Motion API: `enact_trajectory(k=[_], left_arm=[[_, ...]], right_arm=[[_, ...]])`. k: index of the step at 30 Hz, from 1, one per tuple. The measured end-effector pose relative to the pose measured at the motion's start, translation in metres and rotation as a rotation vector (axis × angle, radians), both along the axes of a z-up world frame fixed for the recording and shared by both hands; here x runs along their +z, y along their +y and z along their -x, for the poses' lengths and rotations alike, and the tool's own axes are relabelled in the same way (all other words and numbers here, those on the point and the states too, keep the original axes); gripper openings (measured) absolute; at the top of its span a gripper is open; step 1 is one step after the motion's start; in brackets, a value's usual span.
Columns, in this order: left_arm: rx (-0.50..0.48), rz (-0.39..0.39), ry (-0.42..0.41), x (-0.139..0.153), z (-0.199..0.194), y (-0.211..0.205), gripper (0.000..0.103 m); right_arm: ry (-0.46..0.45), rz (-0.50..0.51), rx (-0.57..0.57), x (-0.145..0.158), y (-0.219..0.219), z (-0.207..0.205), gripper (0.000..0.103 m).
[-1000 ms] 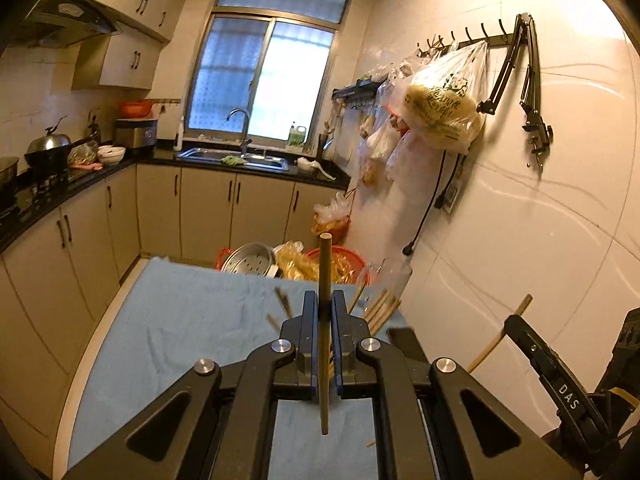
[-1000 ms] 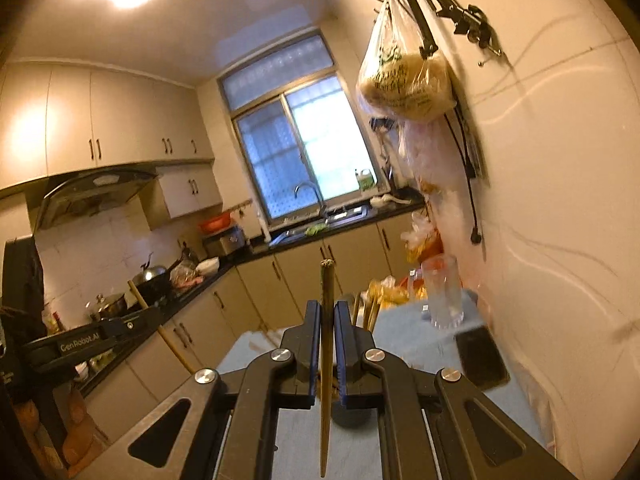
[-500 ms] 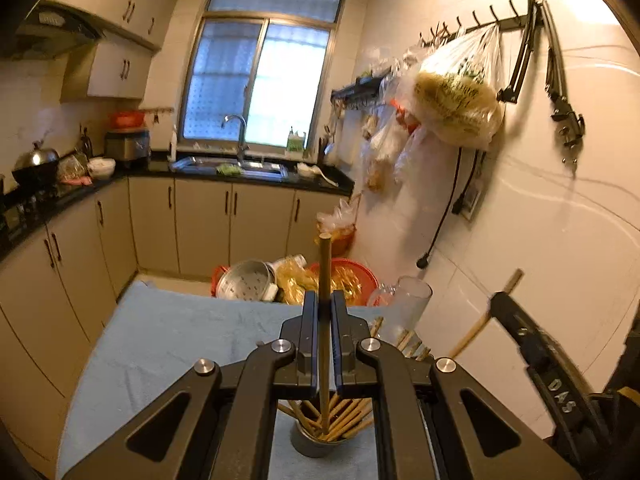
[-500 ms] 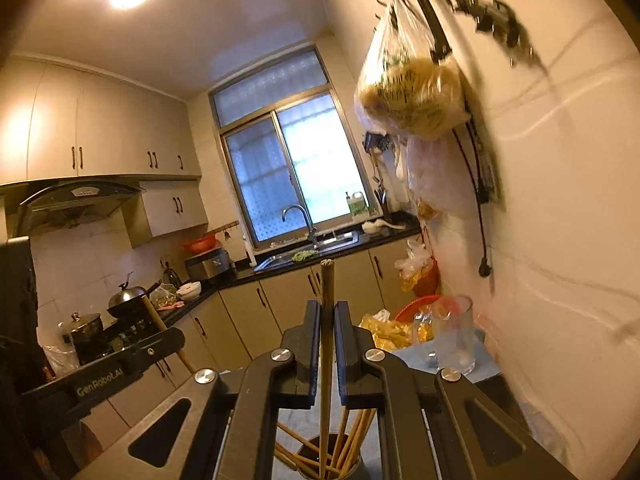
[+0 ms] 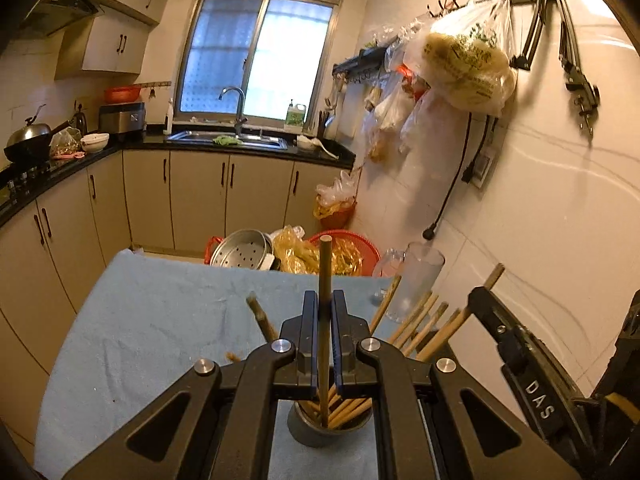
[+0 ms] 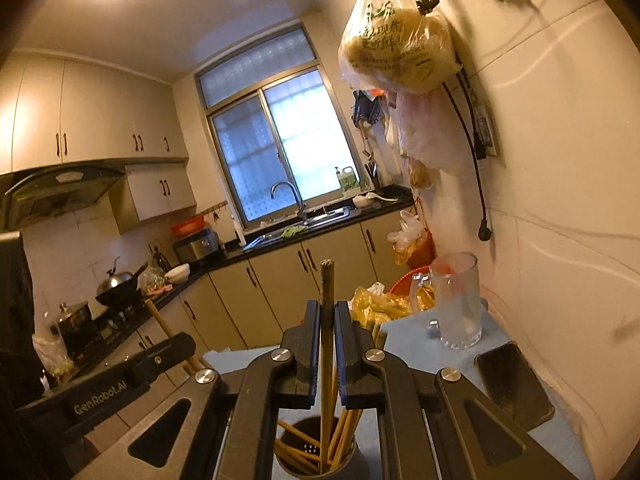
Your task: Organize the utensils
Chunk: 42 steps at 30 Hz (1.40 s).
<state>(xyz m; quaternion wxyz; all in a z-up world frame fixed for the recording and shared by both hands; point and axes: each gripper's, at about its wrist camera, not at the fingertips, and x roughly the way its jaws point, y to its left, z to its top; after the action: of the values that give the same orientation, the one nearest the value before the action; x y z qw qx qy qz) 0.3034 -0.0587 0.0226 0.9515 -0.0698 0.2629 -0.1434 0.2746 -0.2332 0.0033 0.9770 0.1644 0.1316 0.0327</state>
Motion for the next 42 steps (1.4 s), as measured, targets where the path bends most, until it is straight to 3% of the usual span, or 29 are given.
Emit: enact_trajectory(k=[14, 17, 19, 20, 22, 24, 28, 30, 33, 37, 42], left_arm=[[-0.014, -0.031, 0.067, -0.025, 0.003, 0.000, 0.008], [-0.018, -0.009, 0.111, -0.030, 0.003, 0.002, 0.023], [-0.005, 0.017, 0.106, -0.029, 0.012, 0.009, 0.042], [0.009, 0.024, 0.092, -0.027, 0.019, 0.013, 0.047], [0.052, 0.000, 0.082, -0.022, 0.031, 0.016, 0.053], [0.066, -0.049, 0.058, -0.014, 0.052, 0.017, 0.054], [0.092, -0.099, 0.063, -0.009, 0.097, 0.025, 0.067], [0.115, -0.132, 0.064, -0.011, 0.122, 0.031, 0.068], [0.136, -0.175, 0.084, -0.018, 0.155, 0.035, 0.070], [0.147, -0.202, 0.104, -0.022, 0.190, 0.037, 0.074], [0.165, -0.243, 0.096, -0.018, 0.225, 0.036, 0.081]], right_arm=[[0.087, -0.057, 0.049, -0.036, -0.003, -0.002, 0.011], [0.126, -0.069, 0.066, -0.038, -0.006, -0.005, 0.012], [0.145, -0.110, 0.065, -0.038, -0.015, 0.001, 0.014], [0.145, -0.125, 0.071, -0.038, -0.018, 0.004, 0.021], [0.145, -0.147, 0.066, -0.036, -0.025, 0.017, 0.030], [0.159, -0.151, 0.063, -0.034, -0.028, 0.033, 0.032], [0.208, -0.164, 0.090, -0.032, -0.027, 0.064, 0.038], [0.225, -0.151, 0.105, -0.030, -0.023, 0.085, 0.052], [0.233, -0.084, 0.117, -0.026, -0.010, 0.124, 0.064], [0.264, -0.012, 0.141, -0.028, 0.007, 0.164, 0.067], [0.299, -0.002, 0.131, -0.034, 0.016, 0.207, 0.067]])
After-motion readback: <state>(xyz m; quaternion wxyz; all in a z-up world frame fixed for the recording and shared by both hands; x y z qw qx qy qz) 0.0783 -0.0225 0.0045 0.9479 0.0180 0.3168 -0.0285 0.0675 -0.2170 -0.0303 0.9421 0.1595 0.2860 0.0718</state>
